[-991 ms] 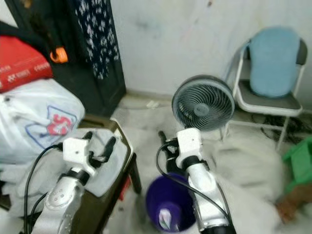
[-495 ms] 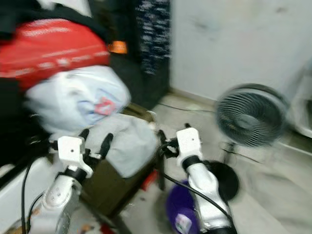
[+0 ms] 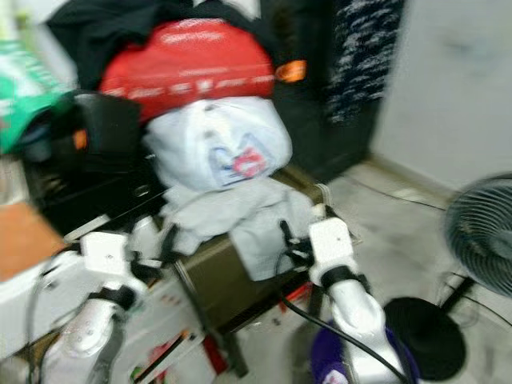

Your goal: Clean up the room

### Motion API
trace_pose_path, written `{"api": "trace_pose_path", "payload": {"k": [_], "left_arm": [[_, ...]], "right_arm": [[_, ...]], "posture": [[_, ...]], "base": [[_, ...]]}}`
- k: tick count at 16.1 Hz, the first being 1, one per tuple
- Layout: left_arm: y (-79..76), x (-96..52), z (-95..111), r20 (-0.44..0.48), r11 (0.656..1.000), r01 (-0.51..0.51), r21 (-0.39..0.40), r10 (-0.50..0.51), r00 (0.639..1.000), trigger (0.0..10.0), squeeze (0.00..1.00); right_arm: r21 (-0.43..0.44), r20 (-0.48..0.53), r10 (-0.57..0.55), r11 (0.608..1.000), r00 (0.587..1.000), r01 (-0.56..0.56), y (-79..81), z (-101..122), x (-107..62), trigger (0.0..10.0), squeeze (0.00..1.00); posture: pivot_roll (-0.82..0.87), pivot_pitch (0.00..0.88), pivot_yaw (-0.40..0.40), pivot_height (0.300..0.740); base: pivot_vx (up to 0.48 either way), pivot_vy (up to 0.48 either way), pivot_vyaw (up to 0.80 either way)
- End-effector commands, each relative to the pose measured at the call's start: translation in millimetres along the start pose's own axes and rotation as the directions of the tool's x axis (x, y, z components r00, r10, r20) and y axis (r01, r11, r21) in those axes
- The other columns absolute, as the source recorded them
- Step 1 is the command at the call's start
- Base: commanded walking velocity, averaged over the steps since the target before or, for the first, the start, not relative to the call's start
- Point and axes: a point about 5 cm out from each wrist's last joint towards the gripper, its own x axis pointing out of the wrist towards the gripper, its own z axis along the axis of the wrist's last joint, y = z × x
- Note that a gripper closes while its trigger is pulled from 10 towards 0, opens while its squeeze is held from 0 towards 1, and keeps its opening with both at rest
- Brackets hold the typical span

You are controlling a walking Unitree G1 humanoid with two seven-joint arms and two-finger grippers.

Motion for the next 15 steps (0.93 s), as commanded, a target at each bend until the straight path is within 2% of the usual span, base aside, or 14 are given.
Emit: {"api": "trace_pose_path", "payload": {"k": [1,12,15], "left_arm": [[4.9,1.3,4.4,0.007,1.000,-0.011,0.023,0.011,1.000,10.0,0.00],[5.8,4.0,4.3,0.000,0.998,-0.026,0.051,0.026,1.000,10.0,0.00],[5.6,3.4,2.8,-0.008,0.998,-0.029,0.057,0.030,1.000,10.0,0.00]], "right_arm": [[0.019,0.017,0.005,1.000,1.000,-0.006,2.3,6.2,3.2,10.0,0.00],[0.020,0.014,0.021,1.000,1.000,-0.022,7.4,8.8,5.2,10.0,0.00],[0.022,0.007,0.027,0.999,1.000,-0.027,8.1,7.3,5.5,10.0,0.00]], "posture": [[-0.16,0.000,0.060,0.740],[-0.16,0.000,0.056,0.740],[-0.16,0.000,0.055,0.740]], "base": [[0.000,0.000,0.79],[0.000,0.000,0.79],[0.000,0.000,0.38]]}}
